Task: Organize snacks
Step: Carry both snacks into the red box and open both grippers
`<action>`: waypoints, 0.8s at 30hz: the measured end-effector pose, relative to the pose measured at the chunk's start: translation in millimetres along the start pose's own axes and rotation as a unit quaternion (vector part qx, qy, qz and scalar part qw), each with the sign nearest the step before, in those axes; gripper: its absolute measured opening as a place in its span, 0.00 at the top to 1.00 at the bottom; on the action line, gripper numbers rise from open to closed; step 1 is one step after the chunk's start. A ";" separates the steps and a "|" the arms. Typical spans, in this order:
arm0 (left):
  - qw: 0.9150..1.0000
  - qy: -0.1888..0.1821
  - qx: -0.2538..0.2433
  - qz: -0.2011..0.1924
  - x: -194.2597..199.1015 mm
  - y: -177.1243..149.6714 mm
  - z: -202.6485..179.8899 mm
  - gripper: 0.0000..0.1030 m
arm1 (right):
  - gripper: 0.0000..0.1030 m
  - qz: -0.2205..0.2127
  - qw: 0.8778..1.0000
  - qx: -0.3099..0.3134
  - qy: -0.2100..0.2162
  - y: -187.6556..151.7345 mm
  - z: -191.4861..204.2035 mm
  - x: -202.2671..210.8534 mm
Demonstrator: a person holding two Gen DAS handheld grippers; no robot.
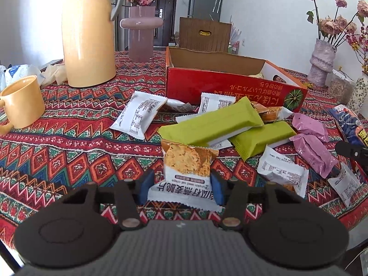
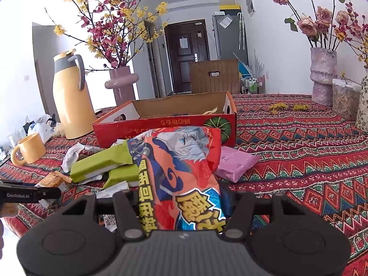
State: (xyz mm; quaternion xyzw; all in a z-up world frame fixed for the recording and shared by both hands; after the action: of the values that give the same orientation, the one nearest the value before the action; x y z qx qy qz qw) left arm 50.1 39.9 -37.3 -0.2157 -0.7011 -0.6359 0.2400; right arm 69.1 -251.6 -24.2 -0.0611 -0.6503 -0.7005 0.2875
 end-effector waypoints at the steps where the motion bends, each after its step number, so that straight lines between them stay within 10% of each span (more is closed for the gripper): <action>1: 1.000 0.000 -0.001 -0.004 1.3 2.4 -1.1 0.50 | 0.44 -0.002 1.000 0.001 -0.001 1.2 -0.4 -0.2; 24: 0.995 -0.017 -0.028 -0.095 -5.5 87.8 -40.4 0.50 | 0.44 -0.055 0.998 0.022 -0.013 73.3 -13.7 -45.3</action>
State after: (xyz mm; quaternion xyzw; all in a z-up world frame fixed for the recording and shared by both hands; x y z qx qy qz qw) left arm 110.3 8.4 31.5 -0.1658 -0.7044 -0.6712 0.1605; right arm 145.9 -249.1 17.2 -0.0284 -0.6717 -0.6998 0.2413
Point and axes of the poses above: each gripper's, at about its wrist camera, not at the fingertips, and x roughly against the way its jaws point, z to its left, y to its top, the point moved 1 cm from there along -x, roughly the way its jaws point, and after that the axes turned 1 degree about -z, right-handed, at the moved point
